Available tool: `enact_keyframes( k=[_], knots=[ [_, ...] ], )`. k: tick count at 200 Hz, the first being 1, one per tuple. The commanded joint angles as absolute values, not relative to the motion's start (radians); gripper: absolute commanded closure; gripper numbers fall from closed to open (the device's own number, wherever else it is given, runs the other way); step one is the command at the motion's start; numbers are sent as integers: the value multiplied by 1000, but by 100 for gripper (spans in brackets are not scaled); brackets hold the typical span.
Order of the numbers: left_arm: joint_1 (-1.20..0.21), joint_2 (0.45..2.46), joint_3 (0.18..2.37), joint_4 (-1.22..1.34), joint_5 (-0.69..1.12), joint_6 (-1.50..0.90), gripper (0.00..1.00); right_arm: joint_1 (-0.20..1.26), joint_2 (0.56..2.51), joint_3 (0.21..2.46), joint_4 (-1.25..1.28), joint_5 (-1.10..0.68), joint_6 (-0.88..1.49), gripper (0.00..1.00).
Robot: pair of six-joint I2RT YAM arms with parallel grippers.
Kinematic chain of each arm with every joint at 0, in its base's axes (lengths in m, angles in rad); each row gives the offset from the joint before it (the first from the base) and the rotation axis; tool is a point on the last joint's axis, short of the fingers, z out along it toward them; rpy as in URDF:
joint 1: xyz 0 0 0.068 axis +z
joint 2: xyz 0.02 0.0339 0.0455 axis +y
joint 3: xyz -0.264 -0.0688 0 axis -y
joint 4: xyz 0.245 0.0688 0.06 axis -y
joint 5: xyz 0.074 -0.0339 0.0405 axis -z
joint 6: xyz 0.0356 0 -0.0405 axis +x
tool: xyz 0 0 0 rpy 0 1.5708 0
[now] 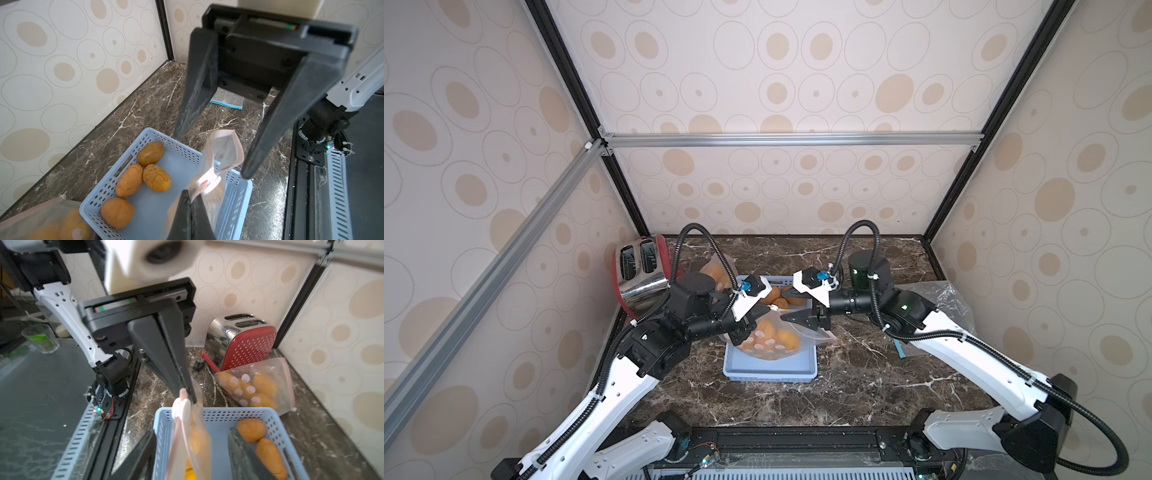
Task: Put the potatoes into a zipper bag and zip it
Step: Zip the zipper on the zipper food storage bag.
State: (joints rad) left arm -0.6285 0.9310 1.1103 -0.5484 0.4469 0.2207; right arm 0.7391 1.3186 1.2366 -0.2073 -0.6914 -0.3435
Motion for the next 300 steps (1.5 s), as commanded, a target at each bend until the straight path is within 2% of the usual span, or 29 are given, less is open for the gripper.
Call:
enact_keyframes(
  k=[1,47,66,96,117,142,180,202,259,300],
  knots=[
    [-632,915,1141,-552,465,207,100,749,1345,1295,-184,-699,-339,55],
    [-632,919,1123,-556,465,213,100,773,1357,1302,-209,-713,-345,60],
    [-632,919,1120,-559,465,217,100,780,1361,1311,-216,-713,-345,73],
    [-631,918,1115,-563,462,221,100,785,1365,1319,-225,-713,-341,70],
    [-632,917,1111,-559,465,221,100,789,1374,1331,-259,-727,-360,74],
    [-631,917,1109,-557,465,220,100,792,1378,1333,-277,-721,-365,87],
    [-632,896,1103,-514,465,200,100,792,1379,1331,-294,-699,-375,90],
    [-632,880,1090,-490,492,195,100,792,1379,1337,-320,-702,-383,100],
    [-631,809,1039,-430,485,175,100,793,1332,1305,-533,-669,-465,100],
    [-632,790,1030,-412,482,158,100,792,1275,1249,-547,-611,-458,100]
  ],
)
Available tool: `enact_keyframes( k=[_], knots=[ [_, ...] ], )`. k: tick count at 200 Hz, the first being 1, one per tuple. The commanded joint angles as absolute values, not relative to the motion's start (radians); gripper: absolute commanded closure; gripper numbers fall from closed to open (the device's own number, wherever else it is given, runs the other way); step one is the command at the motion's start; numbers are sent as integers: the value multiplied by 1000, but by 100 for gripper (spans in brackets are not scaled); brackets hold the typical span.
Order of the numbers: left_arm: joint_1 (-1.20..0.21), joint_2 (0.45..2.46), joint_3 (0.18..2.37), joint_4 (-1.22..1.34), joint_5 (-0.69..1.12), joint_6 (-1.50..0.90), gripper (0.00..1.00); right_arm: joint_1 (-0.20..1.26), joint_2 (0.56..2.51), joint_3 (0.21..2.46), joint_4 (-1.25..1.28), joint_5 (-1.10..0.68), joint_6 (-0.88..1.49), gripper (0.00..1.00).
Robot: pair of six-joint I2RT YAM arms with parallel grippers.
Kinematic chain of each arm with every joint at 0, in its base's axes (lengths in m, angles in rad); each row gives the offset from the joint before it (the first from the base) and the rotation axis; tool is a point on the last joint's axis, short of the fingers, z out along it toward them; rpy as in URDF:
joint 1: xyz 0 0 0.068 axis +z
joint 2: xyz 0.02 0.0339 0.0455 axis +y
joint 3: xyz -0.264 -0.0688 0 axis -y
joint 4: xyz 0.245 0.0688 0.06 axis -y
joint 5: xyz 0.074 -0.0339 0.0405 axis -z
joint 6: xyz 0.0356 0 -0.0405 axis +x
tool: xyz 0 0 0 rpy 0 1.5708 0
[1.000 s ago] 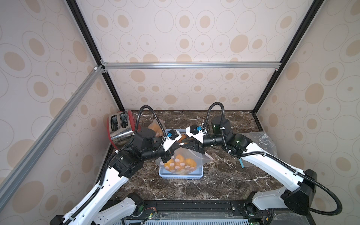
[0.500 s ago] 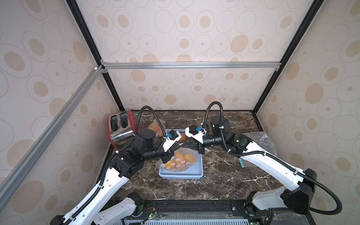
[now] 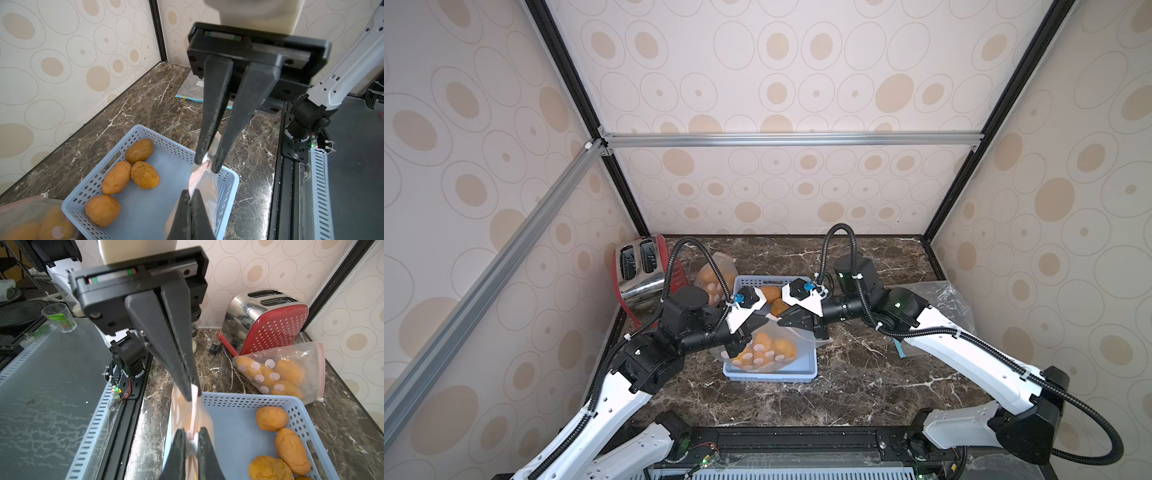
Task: Put the potatoes into a zipper bag and zip it
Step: Zip the zipper on the zipper food storage bag.
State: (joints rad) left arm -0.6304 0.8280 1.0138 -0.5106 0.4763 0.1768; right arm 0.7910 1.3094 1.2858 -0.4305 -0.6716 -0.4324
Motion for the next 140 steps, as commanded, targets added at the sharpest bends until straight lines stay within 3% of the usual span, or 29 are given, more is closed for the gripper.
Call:
enact_keyframes(
  k=[1,74,140],
  knots=[
    [-632,790,1030,-412,481,158,100,793,1274,1249,-550,-611,-458,100],
    [-630,718,1034,-350,199,117,100,790,1201,1194,-603,-477,-445,100],
    [-630,694,1038,-331,49,98,100,784,1169,1169,-686,-332,-415,100]
  ],
)
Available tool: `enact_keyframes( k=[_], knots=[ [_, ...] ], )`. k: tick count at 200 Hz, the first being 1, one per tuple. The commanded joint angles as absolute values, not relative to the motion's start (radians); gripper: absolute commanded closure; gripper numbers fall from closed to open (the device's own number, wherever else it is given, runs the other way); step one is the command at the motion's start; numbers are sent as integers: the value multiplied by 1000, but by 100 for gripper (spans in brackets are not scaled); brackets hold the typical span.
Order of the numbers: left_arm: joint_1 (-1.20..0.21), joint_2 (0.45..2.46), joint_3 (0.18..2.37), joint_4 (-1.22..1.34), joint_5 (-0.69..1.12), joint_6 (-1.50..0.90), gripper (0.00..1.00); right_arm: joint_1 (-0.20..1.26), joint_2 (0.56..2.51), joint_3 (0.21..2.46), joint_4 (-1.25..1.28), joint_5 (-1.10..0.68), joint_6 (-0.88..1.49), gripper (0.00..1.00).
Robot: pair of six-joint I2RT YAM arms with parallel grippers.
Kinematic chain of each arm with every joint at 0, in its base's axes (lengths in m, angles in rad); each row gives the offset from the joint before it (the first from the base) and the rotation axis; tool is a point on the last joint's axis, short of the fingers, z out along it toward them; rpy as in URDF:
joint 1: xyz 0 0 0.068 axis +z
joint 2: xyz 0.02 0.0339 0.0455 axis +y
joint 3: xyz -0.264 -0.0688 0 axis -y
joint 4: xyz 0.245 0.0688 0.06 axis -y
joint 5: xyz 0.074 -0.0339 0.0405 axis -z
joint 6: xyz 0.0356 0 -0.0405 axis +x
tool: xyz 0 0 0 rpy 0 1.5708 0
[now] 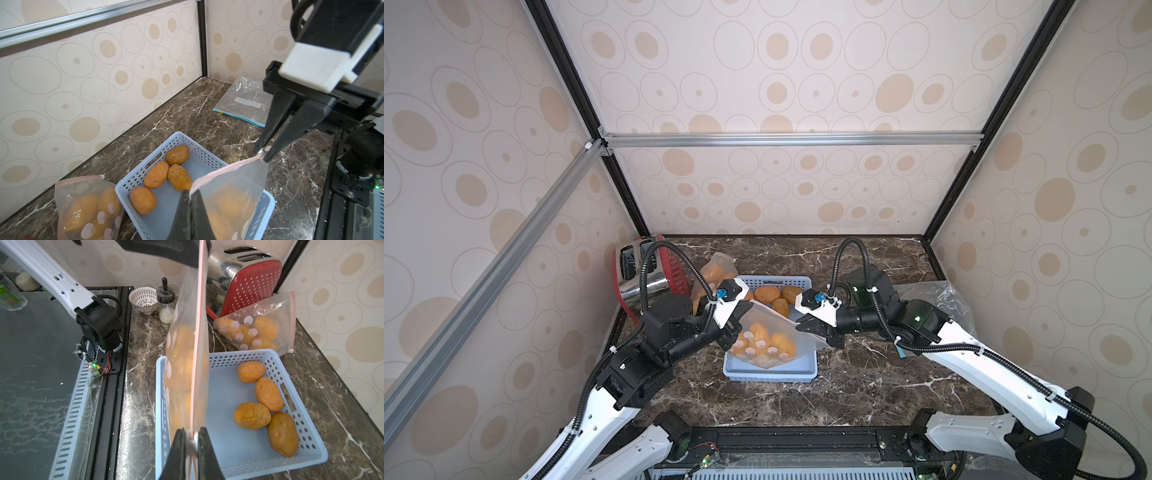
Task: Put the potatoes into a zipper bag and zip it
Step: Zip the zipper on the zipper food storage bag.
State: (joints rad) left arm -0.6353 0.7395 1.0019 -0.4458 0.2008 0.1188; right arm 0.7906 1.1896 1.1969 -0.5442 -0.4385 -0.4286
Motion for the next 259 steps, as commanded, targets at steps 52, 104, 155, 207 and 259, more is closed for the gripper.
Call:
enact_keyframes(
  k=[52,104,155,207,259],
  knots=[
    [-630,693,1040,-304,23,100,100,776,1135,1155,-744,-264,-398,100],
    [-630,694,1039,-308,-4,101,100,771,1122,1156,-837,-142,-376,100],
    [-630,698,1041,-311,-12,100,100,770,1115,1166,-869,-95,-366,100],
    [-630,707,1043,-309,-2,94,100,770,1118,1173,-872,-100,-370,100],
    [-630,720,1041,-253,3,60,100,768,1065,1160,-716,-174,-314,71]
  ],
)
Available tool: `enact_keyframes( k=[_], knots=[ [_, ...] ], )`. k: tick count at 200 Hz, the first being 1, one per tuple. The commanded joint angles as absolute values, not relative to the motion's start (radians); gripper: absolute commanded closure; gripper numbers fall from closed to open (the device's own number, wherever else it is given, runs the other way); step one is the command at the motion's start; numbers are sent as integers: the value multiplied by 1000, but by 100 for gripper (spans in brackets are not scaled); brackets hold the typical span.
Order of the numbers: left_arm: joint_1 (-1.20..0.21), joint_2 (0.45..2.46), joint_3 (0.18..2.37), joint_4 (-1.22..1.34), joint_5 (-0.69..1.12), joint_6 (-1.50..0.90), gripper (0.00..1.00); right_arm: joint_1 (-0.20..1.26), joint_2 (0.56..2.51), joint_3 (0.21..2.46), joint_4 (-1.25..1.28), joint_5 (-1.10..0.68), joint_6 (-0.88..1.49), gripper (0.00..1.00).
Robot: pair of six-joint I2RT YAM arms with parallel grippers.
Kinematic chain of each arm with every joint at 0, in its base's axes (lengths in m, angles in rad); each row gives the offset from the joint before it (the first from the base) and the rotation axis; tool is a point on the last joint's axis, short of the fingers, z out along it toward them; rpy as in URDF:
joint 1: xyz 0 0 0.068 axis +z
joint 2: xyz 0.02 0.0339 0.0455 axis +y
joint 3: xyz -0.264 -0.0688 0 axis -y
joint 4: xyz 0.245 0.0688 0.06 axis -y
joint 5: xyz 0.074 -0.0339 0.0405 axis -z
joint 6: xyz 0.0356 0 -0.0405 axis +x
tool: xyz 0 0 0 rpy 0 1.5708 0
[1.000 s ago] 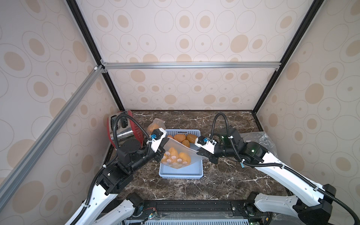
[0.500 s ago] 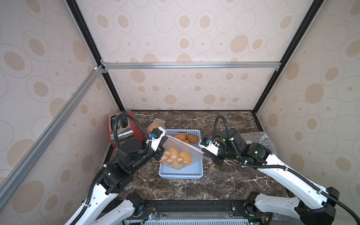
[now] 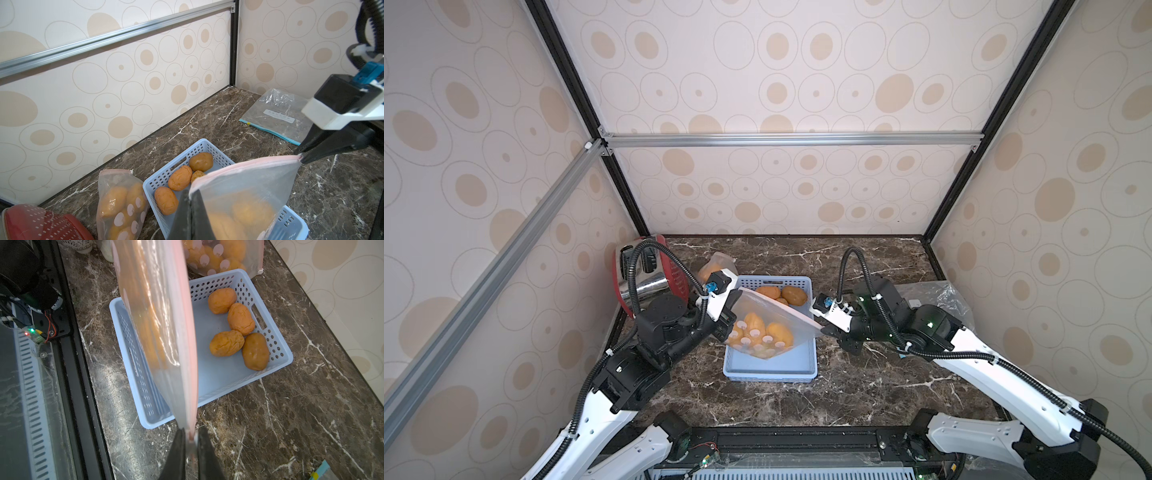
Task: Put the potatoes into a zipper bag and zip it
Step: Zip the zipper on the zipper food storage bag, then place the zipper food storage bag at the center of the board.
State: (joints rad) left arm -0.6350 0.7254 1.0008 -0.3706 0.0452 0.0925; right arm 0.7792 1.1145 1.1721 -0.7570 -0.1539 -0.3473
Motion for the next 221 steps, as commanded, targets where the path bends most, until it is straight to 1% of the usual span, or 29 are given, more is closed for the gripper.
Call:
enact_keyframes(
  k=[1,8,16,26,35,58,84,113,131,156,171,195,221],
  knots=[
    [-630,721,1041,-250,2,59,100,768,1063,1160,-711,-174,-312,70],
    [-630,729,1048,-232,-2,50,100,766,1052,1157,-684,-173,-302,62],
    [-629,740,1060,-209,-8,43,100,760,1041,1154,-654,-168,-290,57],
    [-630,763,1091,-181,-41,30,100,752,1027,1152,-619,-154,-273,53],
    [-629,785,1122,-159,-75,27,100,744,1015,1144,-585,-127,-258,52],
    [-630,859,1207,-100,-200,23,100,721,993,1123,-514,-88,-229,52],
    [-624,945,1309,-3,-252,86,100,704,994,1103,-475,-81,-213,52],
    [-603,1092,1496,0,-316,167,100,703,1009,1070,-442,-86,-201,53],
    [-581,1169,1577,17,-352,218,100,698,1017,1040,-415,-101,-183,53],
    [-533,1262,1669,56,-411,269,100,693,1018,990,-354,-166,-133,53],
    [-475,1317,1730,60,-409,266,100,695,1023,973,-332,-194,-110,53],
    [-359,1404,1800,45,-349,221,100,694,1023,943,-303,-210,-88,54],
    [-263,1463,1775,81,-289,174,100,693,1016,914,-280,-225,-84,54]
  ],
)
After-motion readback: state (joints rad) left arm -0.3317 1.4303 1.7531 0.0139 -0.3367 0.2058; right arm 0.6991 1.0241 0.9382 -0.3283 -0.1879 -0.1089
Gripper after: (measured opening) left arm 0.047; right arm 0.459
